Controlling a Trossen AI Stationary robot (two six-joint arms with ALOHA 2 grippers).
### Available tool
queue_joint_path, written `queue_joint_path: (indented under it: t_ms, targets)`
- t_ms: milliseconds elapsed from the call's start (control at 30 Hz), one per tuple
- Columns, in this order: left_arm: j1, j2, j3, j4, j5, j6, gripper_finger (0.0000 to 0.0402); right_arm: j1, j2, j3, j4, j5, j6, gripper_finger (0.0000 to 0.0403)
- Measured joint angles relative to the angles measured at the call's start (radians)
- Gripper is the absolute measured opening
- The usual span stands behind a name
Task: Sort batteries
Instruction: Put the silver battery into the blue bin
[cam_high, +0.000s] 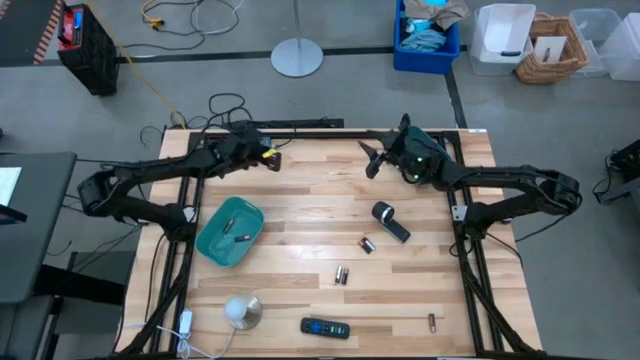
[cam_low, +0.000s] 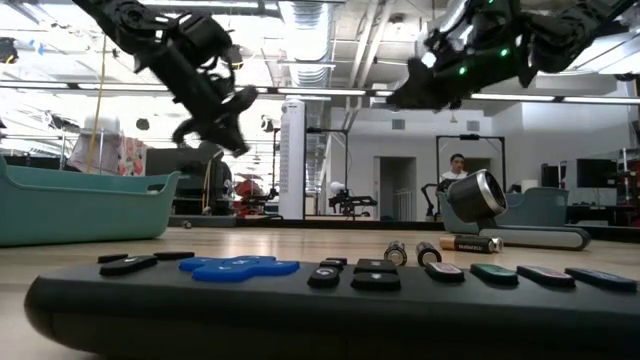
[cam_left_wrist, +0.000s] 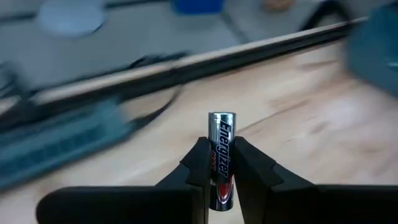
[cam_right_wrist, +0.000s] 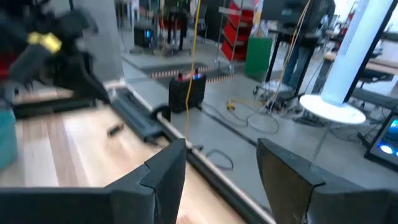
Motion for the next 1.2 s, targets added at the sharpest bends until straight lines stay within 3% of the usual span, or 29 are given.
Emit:
queue_joint_path:
  t_ms: [200, 433, 800, 1200]
  targets:
    - [-0.101, 0.113, 0.056, 0.250, 0.039, 0.102, 0.0040, 0.037, -0.124, 0.000, -0.019, 0.002, -0.004, 0.0214]
    - [-0.192, 0.359, 0.251, 0.407, 0.096, 0.202, 0.0040, 0.137, -0.234, 0.000, -0.020, 0.002, -0.057, 0.0214]
    - [-0.208, 0.822, 0.749, 0.429, 0.215, 0.272, 0.0040, 0.315, -0.350, -0.036, 0.034, 0.005, -0.183, 0.0214]
    - [-0.207, 1.247, 1.313, 0.382, 0.254, 0.255, 0.0040, 0.354, -0.424, -0.056, -0.001, 0.009, -0.194, 0.0214]
